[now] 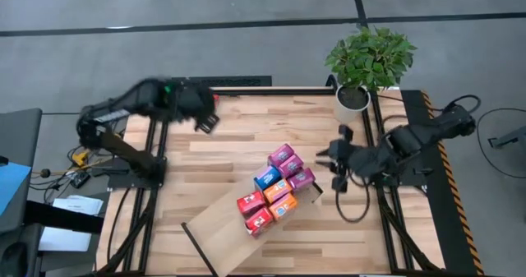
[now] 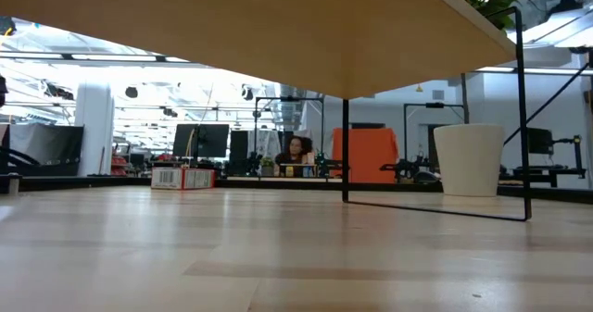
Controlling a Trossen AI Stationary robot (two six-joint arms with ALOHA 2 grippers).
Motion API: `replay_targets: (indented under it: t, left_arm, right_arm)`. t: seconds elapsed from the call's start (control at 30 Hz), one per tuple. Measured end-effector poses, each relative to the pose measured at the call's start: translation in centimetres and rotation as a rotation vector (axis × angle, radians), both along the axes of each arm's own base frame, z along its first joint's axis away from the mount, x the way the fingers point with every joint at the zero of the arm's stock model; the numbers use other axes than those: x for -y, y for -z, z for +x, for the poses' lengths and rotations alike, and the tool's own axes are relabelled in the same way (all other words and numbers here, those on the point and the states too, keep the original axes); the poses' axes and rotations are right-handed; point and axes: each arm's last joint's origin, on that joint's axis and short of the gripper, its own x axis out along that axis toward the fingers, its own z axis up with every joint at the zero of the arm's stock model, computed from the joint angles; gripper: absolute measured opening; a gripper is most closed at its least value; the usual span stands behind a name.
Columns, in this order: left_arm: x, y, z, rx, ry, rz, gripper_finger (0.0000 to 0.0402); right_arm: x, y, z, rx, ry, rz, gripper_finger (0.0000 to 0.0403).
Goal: Stack cereal on shelf
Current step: Put the red cereal box onto the shelf
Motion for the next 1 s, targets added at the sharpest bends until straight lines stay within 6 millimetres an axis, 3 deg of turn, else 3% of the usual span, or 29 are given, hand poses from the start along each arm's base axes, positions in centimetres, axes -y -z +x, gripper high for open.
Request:
replay_targets:
  t: [0.17,0.33,0.5,0.7,0.83,1.0]
  left_arm:
    - [-6.1,2.6,-3.3,0.147,-0.029,-0.104,0.0184]
    - [-8.9,8.0,-6.4,0.268,-0.141,-0.062,0.0119]
    - [-9.9,14.5,-7.8,0.408,-0.151,-0.104,0.0013]
    - [-10.3,20.8,-8.8,0.454,-0.261,-0.121,0.0002]
    - [-10.3,22.6,-8.8,0.545,-0.275,-0.112,0.0000]
    - [-9.6,25.2,-9.5,0.493,-0.320,-0.154,0.0000]
  right_arm:
    - [3.1,-1.4,-1.1,0.043,0.046,-0.058,0.0120]
    - [5.3,-2.4,-1.9,0.117,0.144,-0.047,0.0108]
    - [6.5,-2.6,-1.9,0.132,0.208,-0.045,0.0098]
    - [6.7,-2.3,-0.5,0.133,0.229,-0.047,0.0092]
    - [6.9,-1.9,0.5,0.105,0.219,-0.081,0.0091]
    - [7.3,-1.2,1.6,0.072,0.239,-0.088,0.0091]
